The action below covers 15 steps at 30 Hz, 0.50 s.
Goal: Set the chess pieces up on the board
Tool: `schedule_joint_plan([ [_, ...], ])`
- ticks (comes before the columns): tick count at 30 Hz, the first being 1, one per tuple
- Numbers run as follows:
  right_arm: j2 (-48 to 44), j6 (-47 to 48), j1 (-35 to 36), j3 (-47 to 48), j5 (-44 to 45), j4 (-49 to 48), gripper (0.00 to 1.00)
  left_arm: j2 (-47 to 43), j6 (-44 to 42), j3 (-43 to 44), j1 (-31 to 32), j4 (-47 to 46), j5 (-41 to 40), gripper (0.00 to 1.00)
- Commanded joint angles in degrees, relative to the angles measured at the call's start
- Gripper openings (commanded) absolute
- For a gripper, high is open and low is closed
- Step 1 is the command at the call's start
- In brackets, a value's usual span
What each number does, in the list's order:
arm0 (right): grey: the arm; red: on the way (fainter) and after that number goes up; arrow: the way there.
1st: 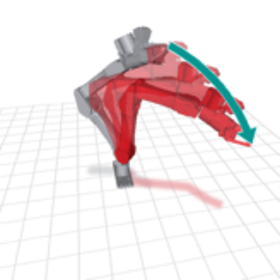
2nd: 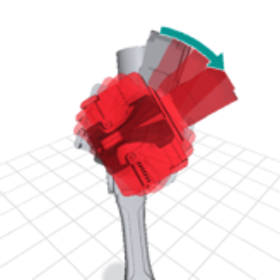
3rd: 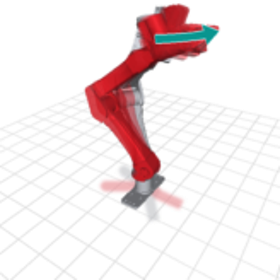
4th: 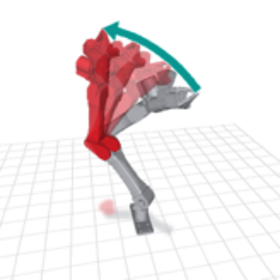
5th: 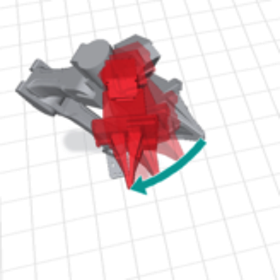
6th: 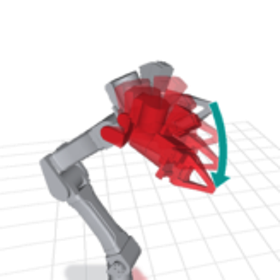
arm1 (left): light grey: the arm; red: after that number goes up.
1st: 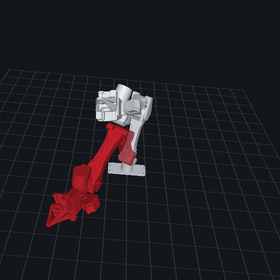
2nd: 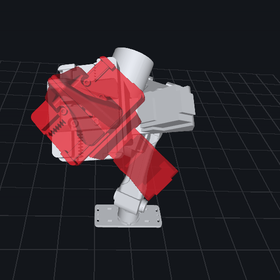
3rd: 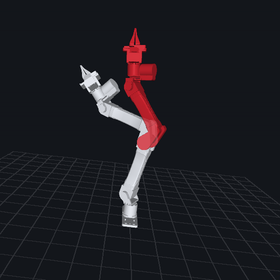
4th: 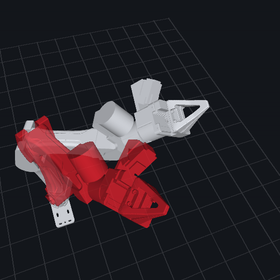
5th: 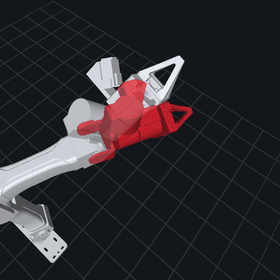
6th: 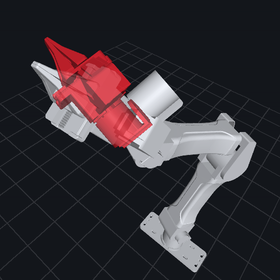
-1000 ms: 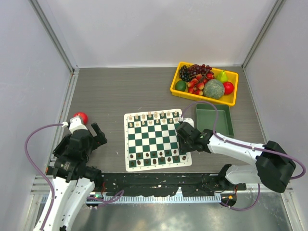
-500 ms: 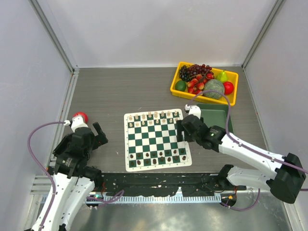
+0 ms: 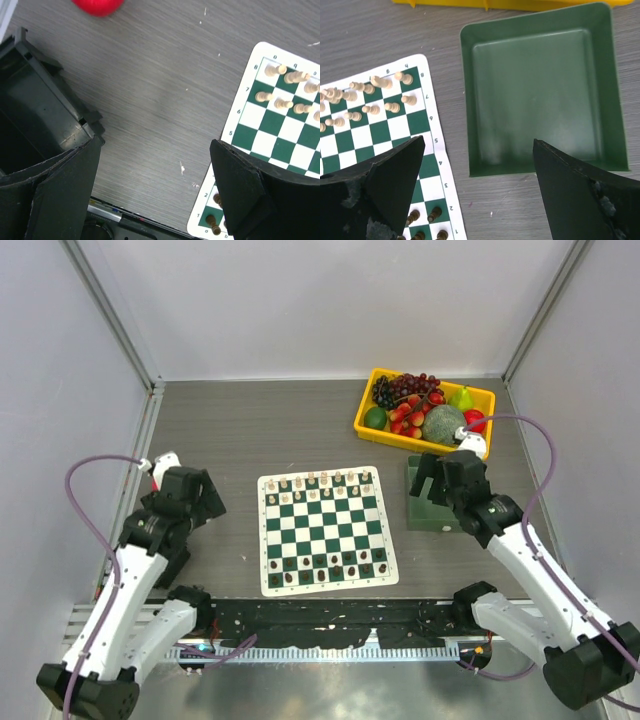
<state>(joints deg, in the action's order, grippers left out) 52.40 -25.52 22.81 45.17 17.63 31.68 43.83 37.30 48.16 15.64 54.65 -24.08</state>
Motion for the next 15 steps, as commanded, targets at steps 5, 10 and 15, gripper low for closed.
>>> schedule_joint_plan([
  [5,-3.1,4.6,-7.4,1.7,-5.0,-1.1,0.97,10.4,-3.1,9.3,-0.2,-5.1,-2.0,0.99],
  [10,-2.6,5.7,-8.7,1.7,-4.6,-1.5,0.99,12.3,-5.3,11.5,-0.2,-8.7,-1.7,0.99],
  [15,-0.3,6.6,-8.8,4.0,-4.2,-1.9,1.00,13.5,-6.0,13.2,-0.2,-10.7,-2.7,0.99],
])
